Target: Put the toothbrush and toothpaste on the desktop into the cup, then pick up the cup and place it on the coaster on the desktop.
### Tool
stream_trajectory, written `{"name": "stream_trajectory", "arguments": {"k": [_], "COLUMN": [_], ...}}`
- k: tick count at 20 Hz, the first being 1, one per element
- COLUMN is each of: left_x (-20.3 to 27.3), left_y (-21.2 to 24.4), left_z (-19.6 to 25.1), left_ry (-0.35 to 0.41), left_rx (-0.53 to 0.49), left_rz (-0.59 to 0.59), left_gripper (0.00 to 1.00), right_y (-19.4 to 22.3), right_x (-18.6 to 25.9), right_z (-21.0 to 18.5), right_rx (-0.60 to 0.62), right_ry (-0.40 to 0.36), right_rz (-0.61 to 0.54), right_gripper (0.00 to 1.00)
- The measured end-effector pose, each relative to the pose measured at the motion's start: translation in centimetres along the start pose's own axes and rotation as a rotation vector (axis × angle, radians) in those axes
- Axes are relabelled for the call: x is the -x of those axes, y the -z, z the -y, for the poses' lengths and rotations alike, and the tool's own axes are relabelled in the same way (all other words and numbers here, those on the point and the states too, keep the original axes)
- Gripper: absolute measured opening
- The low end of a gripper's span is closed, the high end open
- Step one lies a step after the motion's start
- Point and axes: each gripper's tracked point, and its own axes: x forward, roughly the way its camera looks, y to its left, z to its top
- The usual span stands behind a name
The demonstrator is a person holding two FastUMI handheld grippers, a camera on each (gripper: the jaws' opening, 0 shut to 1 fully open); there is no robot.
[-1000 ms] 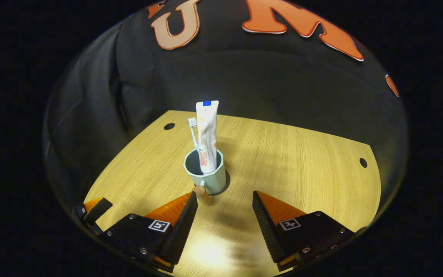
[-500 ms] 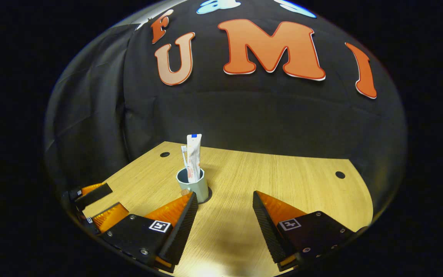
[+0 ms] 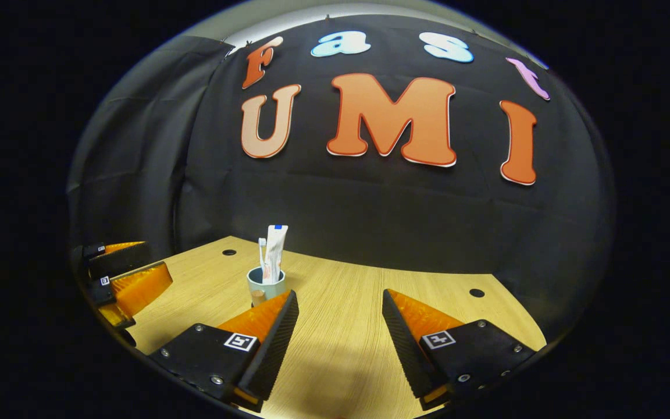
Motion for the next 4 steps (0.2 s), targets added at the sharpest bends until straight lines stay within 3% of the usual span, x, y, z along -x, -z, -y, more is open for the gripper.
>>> {"name": "stream_trajectory", "arguments": {"k": [4], "left_x": [0.2], "left_y": [-0.4], "left_z": [0.3], "left_ry": [0.007], "left_rx": [0.006], "left_rz": [0.021], "left_gripper": [0.98], "right_y": [-0.4], "right_x": [1.7], "right_z": [1.2], "right_rx": [-0.01], "right_ry": [0.042], "right_rz": [0.099], "right_gripper": [0.88]}}
